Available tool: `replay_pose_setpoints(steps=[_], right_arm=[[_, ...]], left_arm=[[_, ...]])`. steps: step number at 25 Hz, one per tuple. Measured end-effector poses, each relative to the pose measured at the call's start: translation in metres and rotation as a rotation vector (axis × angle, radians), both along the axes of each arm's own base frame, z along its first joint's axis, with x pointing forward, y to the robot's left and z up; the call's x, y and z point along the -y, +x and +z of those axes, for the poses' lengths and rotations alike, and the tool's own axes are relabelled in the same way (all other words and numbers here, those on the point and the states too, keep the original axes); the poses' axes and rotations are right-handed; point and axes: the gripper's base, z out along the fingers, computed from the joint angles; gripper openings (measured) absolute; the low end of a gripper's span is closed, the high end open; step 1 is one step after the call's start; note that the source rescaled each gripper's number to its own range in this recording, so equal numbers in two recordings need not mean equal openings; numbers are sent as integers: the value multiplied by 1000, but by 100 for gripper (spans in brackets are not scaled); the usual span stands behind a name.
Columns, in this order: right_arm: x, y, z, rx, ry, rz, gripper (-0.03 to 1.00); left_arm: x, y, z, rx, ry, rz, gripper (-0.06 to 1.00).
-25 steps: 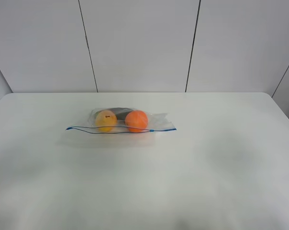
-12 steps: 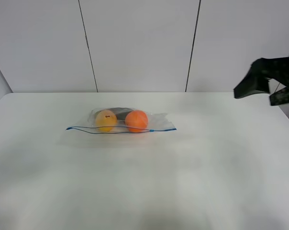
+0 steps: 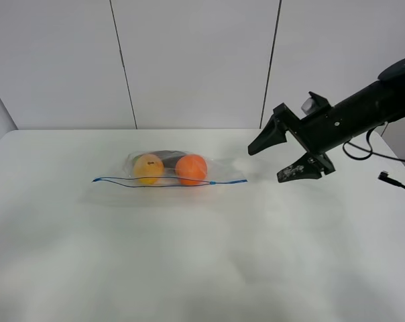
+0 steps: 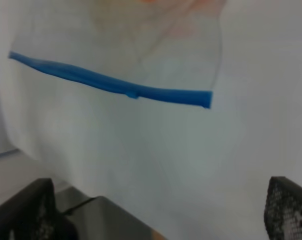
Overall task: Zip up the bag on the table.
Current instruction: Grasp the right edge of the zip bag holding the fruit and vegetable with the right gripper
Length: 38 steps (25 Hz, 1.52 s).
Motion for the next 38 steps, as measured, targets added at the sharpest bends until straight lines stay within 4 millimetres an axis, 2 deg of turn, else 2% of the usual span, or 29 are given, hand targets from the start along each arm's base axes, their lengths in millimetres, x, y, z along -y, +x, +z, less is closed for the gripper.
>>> replay_pose_setpoints(steps=[5,14,27,34,38], right_arm=[[-7,14,-38,-104,97,-39,98],[-31,25,-79,-194,148,-108,81],[-33,25,-81,-199,155,-116,28],[-33,25,-81,-201,156,-114,17],[-33,25,-81,-200,155,-116,15]], left_arm=[[0,0,0,0,0,0,100],[0,0,0,0,0,0,100],[0,0,0,0,0,0,100],[0,0,0,0,0,0,100],[0,0,0,0,0,0,100]])
